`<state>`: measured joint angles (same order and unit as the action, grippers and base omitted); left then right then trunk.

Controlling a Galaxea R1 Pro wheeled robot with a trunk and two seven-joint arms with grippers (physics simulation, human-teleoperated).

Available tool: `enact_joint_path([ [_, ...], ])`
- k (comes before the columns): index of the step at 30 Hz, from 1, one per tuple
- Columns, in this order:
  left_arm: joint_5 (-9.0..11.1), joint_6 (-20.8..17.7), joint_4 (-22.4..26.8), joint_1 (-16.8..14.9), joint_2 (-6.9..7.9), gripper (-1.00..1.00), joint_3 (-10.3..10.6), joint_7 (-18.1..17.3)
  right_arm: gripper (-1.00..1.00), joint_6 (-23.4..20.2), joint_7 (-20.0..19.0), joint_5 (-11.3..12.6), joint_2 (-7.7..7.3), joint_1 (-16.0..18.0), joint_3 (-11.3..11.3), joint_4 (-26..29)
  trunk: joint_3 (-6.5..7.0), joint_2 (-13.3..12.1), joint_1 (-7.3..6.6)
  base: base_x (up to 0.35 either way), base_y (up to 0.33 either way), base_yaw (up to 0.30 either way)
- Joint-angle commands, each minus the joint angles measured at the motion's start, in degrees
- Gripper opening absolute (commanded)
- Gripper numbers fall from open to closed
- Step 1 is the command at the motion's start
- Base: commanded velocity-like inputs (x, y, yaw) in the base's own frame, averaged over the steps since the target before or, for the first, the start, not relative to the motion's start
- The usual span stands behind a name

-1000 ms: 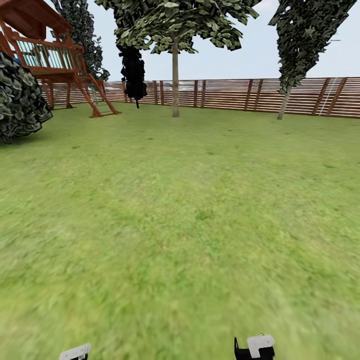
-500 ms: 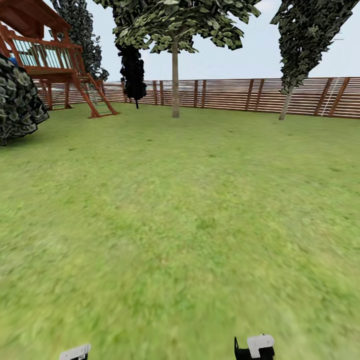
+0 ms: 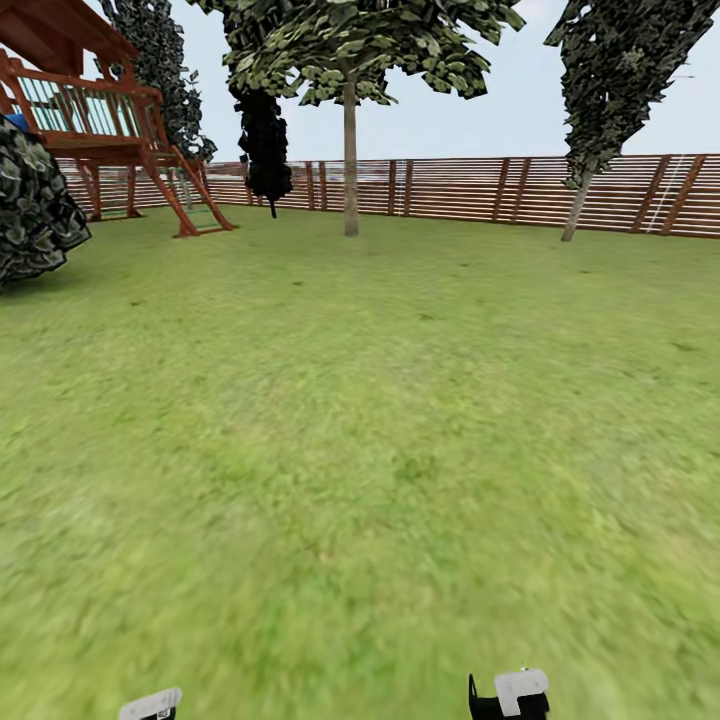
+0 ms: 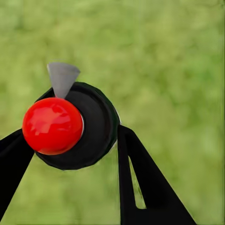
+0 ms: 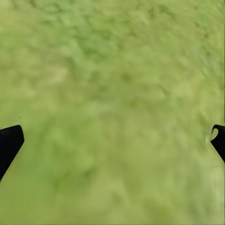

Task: In the garden, pick up the pesticide atomizer on the floor and spray pesticide onto both trees until each tree trunk is fully covered.

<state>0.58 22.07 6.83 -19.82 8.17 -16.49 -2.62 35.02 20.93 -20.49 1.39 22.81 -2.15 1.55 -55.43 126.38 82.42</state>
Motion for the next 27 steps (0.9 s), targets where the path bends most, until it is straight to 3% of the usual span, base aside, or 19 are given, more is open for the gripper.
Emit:
enact_joint_path([
  [1,0.1,0.2,-0.1,0.0,0.00,-1.00,-0.3,-0.3,1.00,0.0,0.4,-0.6,0.02,0.0,-0.2,-0.1,-0.05,0.0,0.03,0.340,0.000,0.000],
  [27,0.0,0.2,-0.1,0.0,0.00,-1.00,-0.3,-0.3,1.00,0.1,0.4,-0.6,0.02,0.1,-0.2,-0.1,-0.05,0.0,0.03,0.340,0.000,0.000],
])
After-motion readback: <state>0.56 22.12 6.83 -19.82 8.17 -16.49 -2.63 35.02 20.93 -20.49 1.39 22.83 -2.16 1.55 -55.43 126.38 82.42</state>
